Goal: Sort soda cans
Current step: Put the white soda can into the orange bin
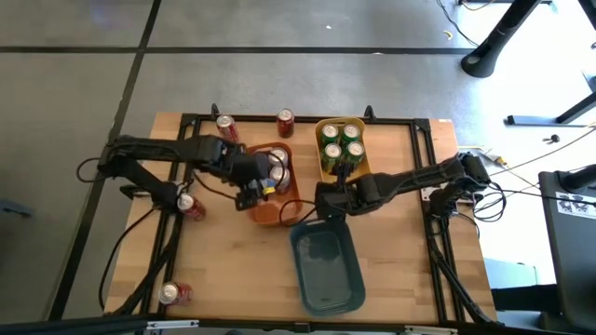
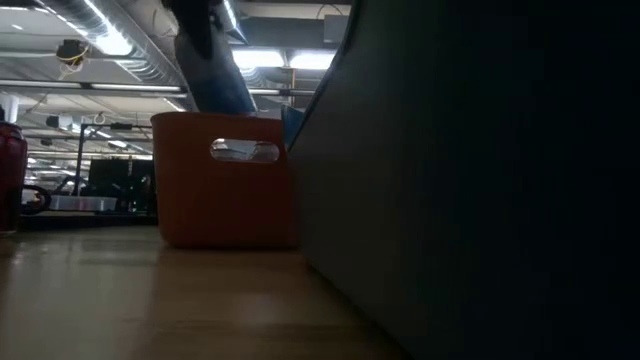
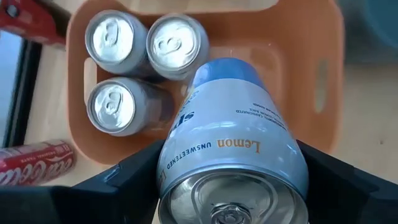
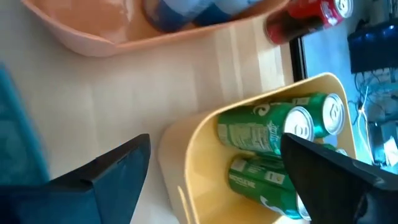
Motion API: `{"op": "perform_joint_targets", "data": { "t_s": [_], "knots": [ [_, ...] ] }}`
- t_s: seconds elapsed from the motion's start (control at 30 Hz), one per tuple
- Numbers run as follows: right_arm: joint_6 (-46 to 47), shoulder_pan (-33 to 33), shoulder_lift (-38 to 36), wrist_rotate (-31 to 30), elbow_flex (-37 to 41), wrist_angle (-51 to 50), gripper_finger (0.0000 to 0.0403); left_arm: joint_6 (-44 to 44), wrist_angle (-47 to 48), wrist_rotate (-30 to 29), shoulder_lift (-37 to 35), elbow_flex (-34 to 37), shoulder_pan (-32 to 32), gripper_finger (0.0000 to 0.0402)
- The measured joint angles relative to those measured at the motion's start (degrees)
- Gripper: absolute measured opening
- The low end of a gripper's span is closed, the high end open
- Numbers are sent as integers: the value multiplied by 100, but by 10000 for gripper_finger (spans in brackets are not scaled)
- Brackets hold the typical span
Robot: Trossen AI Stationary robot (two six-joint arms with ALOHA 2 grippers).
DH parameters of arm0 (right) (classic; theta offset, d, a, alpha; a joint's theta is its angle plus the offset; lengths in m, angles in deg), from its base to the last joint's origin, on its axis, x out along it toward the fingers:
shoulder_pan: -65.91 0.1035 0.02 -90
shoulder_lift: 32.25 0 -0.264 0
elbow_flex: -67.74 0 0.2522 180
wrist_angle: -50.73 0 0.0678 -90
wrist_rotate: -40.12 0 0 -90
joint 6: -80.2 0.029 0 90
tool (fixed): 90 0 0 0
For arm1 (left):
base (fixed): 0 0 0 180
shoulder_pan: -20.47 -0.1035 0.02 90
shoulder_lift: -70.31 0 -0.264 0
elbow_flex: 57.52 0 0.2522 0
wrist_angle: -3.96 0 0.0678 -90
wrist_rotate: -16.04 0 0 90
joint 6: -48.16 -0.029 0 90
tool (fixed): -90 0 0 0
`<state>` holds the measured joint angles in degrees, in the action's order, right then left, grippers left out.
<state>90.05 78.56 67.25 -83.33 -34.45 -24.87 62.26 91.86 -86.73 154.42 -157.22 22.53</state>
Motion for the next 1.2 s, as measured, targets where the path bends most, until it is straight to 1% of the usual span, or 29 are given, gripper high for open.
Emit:
{"op": "perform_joint_targets", "data": {
  "t_s": [0.17,0.33,0.53,0.67,0.8,0.9,1.1,1.2],
  "knots": [
    [-180,-121,0,0,0,-42,358,-268,-68,320,68,344,-409,291],
    [-400,-191,0,0,0,-26,358,-535,-524,656,279,617,-725,291],
    [-436,-185,0,0,0,-26,358,-723,-388,658,886,699,-921,291],
    [-436,-185,0,0,0,7,358,-856,-519,667,1241,699,-998,291],
    [-438,-183,0,0,0,89,358,-810,-466,661,1481,698,-1138,291],
    [-469,-185,0,0,0,154,358,-814,-641,607,1607,697,-1196,292],
    [-539,-183,0,0,0,194,358,-856,-942,614,1617,686,-1188,338],
    [-539,-183,0,0,0,194,358,-924,-885,618,1609,686,-1177,352]
  ]
}}
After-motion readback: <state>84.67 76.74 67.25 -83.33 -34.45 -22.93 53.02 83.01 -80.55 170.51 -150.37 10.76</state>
